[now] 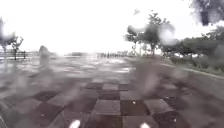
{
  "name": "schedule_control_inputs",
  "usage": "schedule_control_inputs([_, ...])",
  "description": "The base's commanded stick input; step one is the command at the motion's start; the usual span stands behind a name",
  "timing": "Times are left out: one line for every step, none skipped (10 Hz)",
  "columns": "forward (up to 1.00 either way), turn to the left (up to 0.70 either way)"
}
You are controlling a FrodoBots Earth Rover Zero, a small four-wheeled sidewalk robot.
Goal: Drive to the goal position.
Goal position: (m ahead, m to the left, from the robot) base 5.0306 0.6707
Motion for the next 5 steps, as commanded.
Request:
schedule_control_inputs([0.70, -0.22])
schedule_control_inputs([0.70, 0.00])
schedule_control_inputs([0.70, 0.00])
schedule_control_inputs([0.70, 0.00])
schedule_control_inputs([0.70, 0.00])
